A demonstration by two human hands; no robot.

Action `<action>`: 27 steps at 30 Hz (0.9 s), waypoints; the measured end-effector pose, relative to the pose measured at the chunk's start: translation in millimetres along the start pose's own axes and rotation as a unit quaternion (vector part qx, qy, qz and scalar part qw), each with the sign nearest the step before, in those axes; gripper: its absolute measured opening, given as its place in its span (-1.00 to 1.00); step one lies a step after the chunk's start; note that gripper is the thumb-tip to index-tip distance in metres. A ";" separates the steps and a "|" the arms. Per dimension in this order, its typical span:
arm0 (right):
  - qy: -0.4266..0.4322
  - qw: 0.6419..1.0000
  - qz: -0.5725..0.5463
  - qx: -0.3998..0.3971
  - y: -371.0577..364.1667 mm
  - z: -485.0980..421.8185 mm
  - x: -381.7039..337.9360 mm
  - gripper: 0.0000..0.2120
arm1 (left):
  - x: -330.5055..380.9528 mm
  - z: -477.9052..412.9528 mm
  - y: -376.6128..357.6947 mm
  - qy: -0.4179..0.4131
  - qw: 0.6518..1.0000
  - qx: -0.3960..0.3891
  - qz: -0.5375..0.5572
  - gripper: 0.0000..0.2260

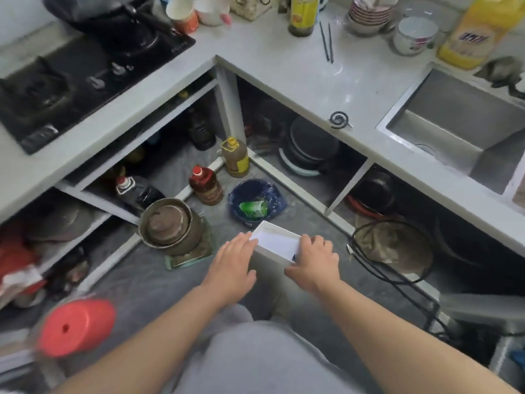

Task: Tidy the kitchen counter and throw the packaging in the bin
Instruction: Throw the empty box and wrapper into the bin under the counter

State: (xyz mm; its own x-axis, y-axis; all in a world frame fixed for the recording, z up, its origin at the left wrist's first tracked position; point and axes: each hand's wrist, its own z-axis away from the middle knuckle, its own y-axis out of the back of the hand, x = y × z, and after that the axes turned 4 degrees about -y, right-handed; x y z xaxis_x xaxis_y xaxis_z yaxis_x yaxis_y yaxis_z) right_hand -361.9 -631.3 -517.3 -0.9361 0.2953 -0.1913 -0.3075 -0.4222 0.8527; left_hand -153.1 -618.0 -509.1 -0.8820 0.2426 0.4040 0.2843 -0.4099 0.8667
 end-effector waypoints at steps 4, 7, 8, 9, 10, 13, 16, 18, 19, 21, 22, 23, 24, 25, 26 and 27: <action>0.018 0.999 0.010 -0.026 7.1 -42.3 -30.1 -0.58 | -24.8 -24.8 21.0 0.040 0.999 0.028 0.017 -0.35; 0.015 0.998 0.026 -0.051 10.3 -74.9 -54.8 -0.61 | -49.3 -43.6 28.9 0.063 0.997 0.036 0.027 -0.34; 0.009 0.998 0.033 -0.061 11.8 -85.4 -64.1 -0.60 | -58.2 -49.5 30.6 0.069 0.997 0.034 0.032 -0.34; 0.002 0.997 0.038 -0.071 13.6 -95.7 -73.4 -0.60 | -67.7 -56.1 32.3 0.069 0.997 0.029 0.033 -0.34; -0.007 0.996 0.042 -0.079 15.3 -105.6 -82.8 -0.58 | -78.1 -63.2 34.3 0.065 0.997 0.021 0.031 -0.34; -0.032 0.994 0.053 -0.087 20.7 -129.7 -106.7 -0.56 | -108.7 -83.7 44.8 0.059 0.998 0.010 0.031 -0.35; -0.048 0.993 0.055 -0.088 27.0 -150.4 -130.2 -0.56 | -135.9 -101.3 59.2 0.049 0.998 -0.001 0.037 -0.37; -0.047 0.994 0.059 -0.080 31.3 -163.1 -144.7 -0.54 | -152.3 -113.2 68.5 0.043 0.998 -0.006 0.037 -0.37; -0.049 0.994 0.061 -0.079 32.9 -169.3 -150.9 -0.51 | -159.0 -119.3 73.6 0.044 0.998 -0.009 0.038 -0.38; -0.052 0.993 0.072 -0.083 35.6 -181.7 -160.8 -0.44 | -169.9 -130.9 82.2 0.051 0.998 -0.013 0.047 -0.38; -0.053 0.992 0.078 -0.083 36.1 -188.2 -164.7 -0.41 | -174.8 -136.2 85.0 0.056 0.997 -0.013 0.053 -0.38; -0.053 0.992 0.083 -0.083 35.9 -195.5 -167.9 -0.40 | -179.6 -141.2 87.0 0.061 0.996 -0.013 0.061 -0.38; -0.053 0.991 0.088 -0.083 35.1 -203.5 -170.7 -0.39 | -184.0 -145.9 88.0 0.067 0.995 -0.013 0.066 -0.38; -0.052 0.991 0.091 -0.084 34.0 -211.7 -172.8 -0.38 | -188.2 -150.1 88.3 0.073 0.995 -0.013 0.067 -0.38; -0.051 0.990 0.094 -0.087 32.4 -220.3 -174.5 -0.37 | -192.4 -154.0 88.1 0.079 0.995 -0.016 0.066 -0.38; -0.050 0.990 0.098 -0.092 30.6 -228.6 -175.7 -0.37 | -195.8 -157.0 88.1 0.087 0.994 -0.020 0.068 -0.38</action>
State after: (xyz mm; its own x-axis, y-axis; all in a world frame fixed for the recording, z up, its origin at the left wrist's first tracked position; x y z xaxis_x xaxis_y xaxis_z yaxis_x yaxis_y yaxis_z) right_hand -245.9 -892.0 -568.7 -0.9622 0.2712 0.0265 -0.1554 -0.6259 0.7643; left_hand -14.4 -839.6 -557.8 -0.8893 0.0296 0.4564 0.3921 -0.4645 0.7941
